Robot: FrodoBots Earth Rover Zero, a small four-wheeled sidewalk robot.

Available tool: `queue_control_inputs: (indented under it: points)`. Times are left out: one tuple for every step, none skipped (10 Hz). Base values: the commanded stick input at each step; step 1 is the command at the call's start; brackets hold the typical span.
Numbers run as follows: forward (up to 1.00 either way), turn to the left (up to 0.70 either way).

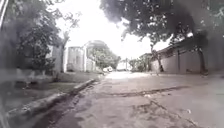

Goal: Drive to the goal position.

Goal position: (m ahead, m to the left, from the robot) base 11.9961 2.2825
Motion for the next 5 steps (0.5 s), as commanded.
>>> queue_control_inputs:
  points:
    - [0.70,0.00]
    - [0.70,0.00]
    - [0.70,0.00]
    - [0.70,0.00]
    - [0.70,0.00]
